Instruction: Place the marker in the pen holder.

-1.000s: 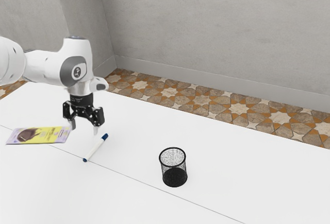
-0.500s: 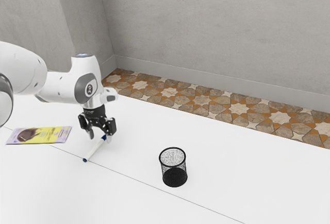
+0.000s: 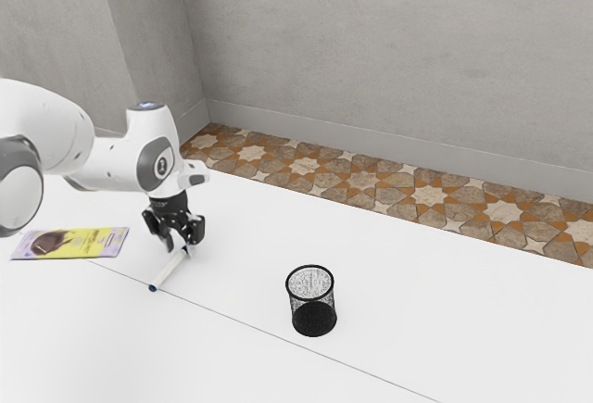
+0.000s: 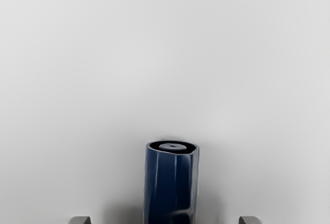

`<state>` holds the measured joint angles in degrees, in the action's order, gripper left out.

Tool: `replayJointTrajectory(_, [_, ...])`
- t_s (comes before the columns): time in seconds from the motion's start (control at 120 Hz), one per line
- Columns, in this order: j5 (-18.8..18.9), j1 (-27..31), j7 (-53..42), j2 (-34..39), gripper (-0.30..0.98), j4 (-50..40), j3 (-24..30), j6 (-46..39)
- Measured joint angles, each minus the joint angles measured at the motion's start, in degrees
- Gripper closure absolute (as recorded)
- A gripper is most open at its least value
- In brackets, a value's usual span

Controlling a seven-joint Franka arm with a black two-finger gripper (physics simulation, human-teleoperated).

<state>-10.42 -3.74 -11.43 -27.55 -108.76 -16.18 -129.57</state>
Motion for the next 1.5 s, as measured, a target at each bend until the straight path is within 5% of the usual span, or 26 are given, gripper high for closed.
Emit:
replayJointTrajectory(0.317, [-0.85, -0.21, -0.98, -0.18, 0.57, -0.06, 0.01, -0.26])
replayJointTrajectory(0.867, [-0.86, -0.71, -1.74, 0.90, 0.66, 0.56, -0.04, 0.24])
replayJointTrajectory(1.5, [4.11, -9.10, 0.10, 22.71, 0.69, 0.32, -0.48, 13.72])
